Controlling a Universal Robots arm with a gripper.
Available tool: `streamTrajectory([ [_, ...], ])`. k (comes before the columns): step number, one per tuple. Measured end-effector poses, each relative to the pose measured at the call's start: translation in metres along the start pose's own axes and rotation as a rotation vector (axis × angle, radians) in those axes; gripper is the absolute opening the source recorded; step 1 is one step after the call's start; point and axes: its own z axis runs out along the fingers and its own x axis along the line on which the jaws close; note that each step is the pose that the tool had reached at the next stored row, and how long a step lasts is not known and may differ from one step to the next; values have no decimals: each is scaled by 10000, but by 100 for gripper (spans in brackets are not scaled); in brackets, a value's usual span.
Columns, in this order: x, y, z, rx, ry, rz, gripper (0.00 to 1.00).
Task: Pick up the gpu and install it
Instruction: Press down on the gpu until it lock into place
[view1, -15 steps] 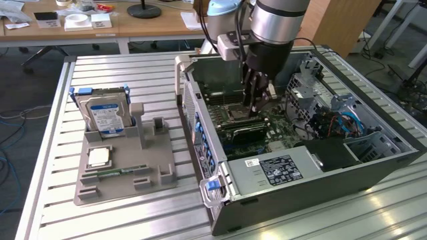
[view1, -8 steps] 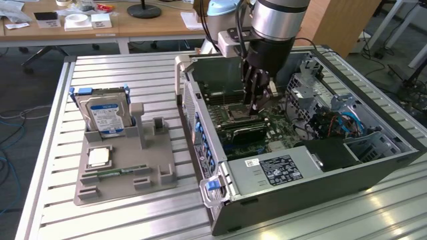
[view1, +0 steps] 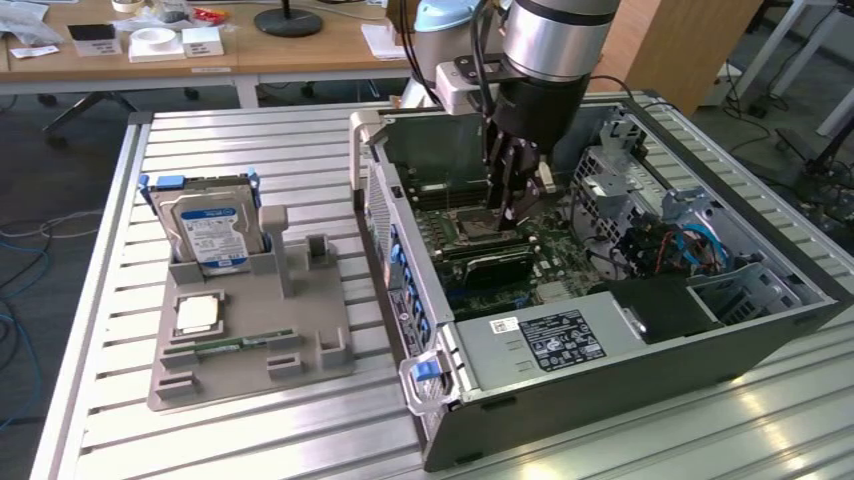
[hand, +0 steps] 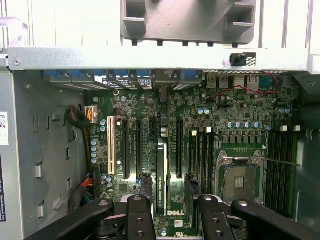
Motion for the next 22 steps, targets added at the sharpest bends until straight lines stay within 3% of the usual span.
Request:
streamTrajectory([
  [8, 0, 0, 0, 0, 0, 0, 40],
  [11, 0, 0, 0, 0, 0, 0, 26],
  [12, 0, 0, 0, -1, 0, 0, 26],
  [14, 0, 0, 0, 0, 0, 0, 15],
  [22, 0, 0, 0, 0, 0, 0, 11],
])
